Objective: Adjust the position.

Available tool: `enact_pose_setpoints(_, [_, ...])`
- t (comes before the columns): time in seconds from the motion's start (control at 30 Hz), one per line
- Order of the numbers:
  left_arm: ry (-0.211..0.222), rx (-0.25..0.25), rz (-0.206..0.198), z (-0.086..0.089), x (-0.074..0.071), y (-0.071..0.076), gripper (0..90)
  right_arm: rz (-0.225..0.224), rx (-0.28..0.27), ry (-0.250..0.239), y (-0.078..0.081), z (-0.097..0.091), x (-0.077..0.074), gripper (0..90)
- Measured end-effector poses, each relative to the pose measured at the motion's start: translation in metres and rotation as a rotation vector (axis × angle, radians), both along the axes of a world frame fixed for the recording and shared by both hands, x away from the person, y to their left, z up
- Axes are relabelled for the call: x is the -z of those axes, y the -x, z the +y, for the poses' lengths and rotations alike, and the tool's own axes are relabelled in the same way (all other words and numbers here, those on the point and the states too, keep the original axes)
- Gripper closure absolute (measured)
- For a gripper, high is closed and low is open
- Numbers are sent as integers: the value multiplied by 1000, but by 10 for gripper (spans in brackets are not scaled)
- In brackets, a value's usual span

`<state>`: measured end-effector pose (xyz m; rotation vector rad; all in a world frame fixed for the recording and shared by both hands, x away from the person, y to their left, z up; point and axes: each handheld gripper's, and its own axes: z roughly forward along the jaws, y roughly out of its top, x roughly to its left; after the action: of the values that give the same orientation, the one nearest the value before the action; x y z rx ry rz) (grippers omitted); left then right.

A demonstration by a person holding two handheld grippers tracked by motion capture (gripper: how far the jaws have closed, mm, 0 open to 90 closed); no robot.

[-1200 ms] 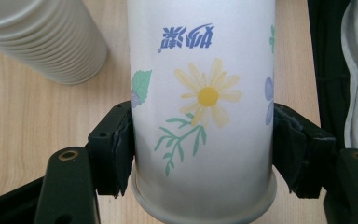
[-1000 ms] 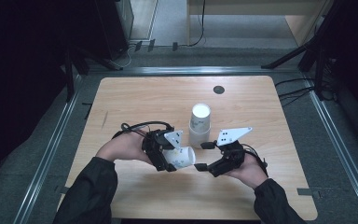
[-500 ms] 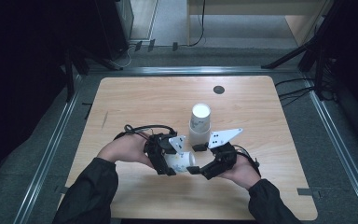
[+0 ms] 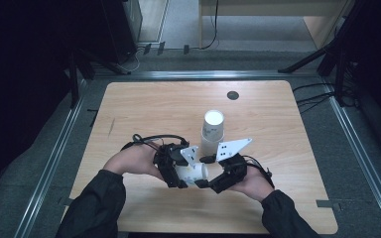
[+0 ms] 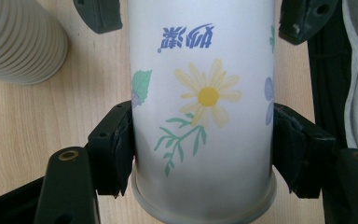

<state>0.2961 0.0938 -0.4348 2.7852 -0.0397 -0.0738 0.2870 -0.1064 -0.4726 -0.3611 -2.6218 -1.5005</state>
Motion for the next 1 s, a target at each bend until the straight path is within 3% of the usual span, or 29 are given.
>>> enact_pose_setpoints(0.67, [11, 13, -1, -4, 0, 2, 299, 1, -44, 36, 2, 8, 5, 340])
enact_pose_setpoints(0.87, [37, 8, 5, -2, -1, 1, 250, -4, -44, 33, 2, 7, 3, 337])
enact_pose_setpoints(0.93, [53, -14, -6, -1, -1, -1, 144, -14, -41, 31, 1, 5, 1, 338])
enact_pose_setpoints(1.0, [68, -40, 0, 1, -1, -3, 120, -19, -31, 22, 0, 2, -1, 337])
